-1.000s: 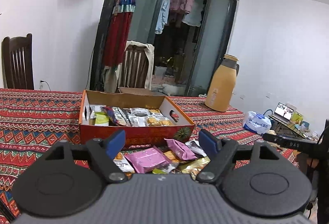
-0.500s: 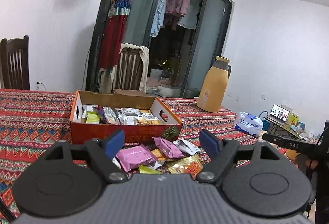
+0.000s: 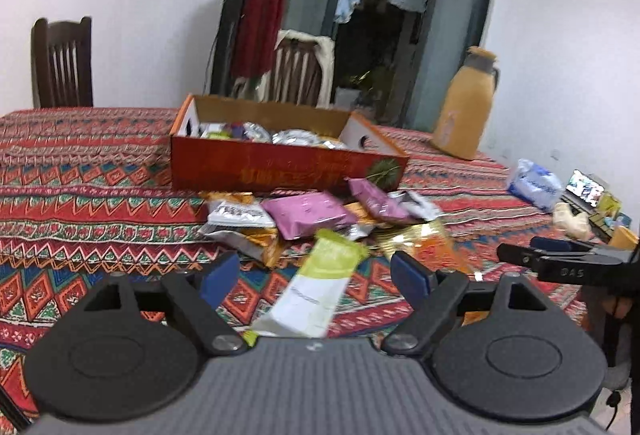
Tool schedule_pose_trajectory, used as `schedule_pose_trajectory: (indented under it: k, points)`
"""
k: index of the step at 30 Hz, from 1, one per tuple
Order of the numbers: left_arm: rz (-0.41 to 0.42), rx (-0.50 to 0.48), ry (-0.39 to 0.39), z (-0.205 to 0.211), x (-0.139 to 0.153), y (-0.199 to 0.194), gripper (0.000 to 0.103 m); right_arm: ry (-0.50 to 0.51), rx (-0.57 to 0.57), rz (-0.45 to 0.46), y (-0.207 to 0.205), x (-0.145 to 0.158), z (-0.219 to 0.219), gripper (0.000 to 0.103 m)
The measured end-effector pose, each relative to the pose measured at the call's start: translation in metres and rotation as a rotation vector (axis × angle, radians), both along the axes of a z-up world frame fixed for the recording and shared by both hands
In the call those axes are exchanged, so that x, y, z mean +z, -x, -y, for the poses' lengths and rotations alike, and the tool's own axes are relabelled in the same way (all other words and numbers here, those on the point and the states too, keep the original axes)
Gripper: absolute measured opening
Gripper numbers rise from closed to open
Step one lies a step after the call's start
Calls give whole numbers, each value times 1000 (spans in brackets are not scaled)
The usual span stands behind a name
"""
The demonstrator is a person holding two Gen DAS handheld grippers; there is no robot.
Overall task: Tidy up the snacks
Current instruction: 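Grasp a gold packet with the left tool while the right tool grasps a white printed packet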
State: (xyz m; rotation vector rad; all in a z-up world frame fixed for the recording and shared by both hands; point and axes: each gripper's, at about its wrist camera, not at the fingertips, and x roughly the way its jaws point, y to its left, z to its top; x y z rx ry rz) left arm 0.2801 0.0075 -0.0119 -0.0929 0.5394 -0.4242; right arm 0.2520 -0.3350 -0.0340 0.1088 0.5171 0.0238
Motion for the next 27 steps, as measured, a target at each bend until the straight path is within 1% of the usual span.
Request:
schedule_pose_trajectory:
  k: [4, 7, 9, 11, 12, 13, 15, 17, 19, 22, 24, 25, 26, 27]
  points:
    - [-29, 55, -13, -4, -8, -32, 84, 12, 16, -4, -27, -2, -3, 92]
    - [-39, 69, -27, -5, -10, -56, 82, 29, 25, -18, -54, -2, -4, 90]
    - [-52, 71, -31, -4, -11, -76, 82, 22, 31, -25, -72, -1, -3, 84]
    - [-76, 95, -47, -1, -13, -94, 77, 12, 45, -37, -93, -2, -2, 81]
    - [-88, 103, -49, 0, -14, -102, 73, 11, 52, -49, -106, -3, -1, 78]
    - [-94, 105, -51, 1, -15, -110, 72, 7, 54, -59, -115, -4, 0, 75]
    - [-99, 105, -58, 3, -16, -122, 72, -16, 63, -78, -135, -7, 4, 63]
    - [-114, 106, -61, 3, -20, -133, 72, -11, 67, -111, -153, -13, 5, 57]
    - [-122, 105, -67, 3, -23, -139, 72, 12, 71, -135, -165, -18, 2, 55]
    - [-135, 98, -65, 3, -31, -144, 72, 13, 91, -149, -171, -26, 1, 54]
    - [-150, 91, -64, 4, -37, -147, 72, 15, 91, -152, -171, -30, 0, 47]
    - [-153, 82, -66, 5, -39, -148, 64, 18, 91, -150, -171, -30, 0, 45]
    - [-150, 70, -71, 7, -40, -148, 58, 20, 92, -145, -170, -29, 0, 38]
    - [-142, 66, -78, 8, -40, -147, 52, 17, 94, -138, -168, -27, 1, 35]
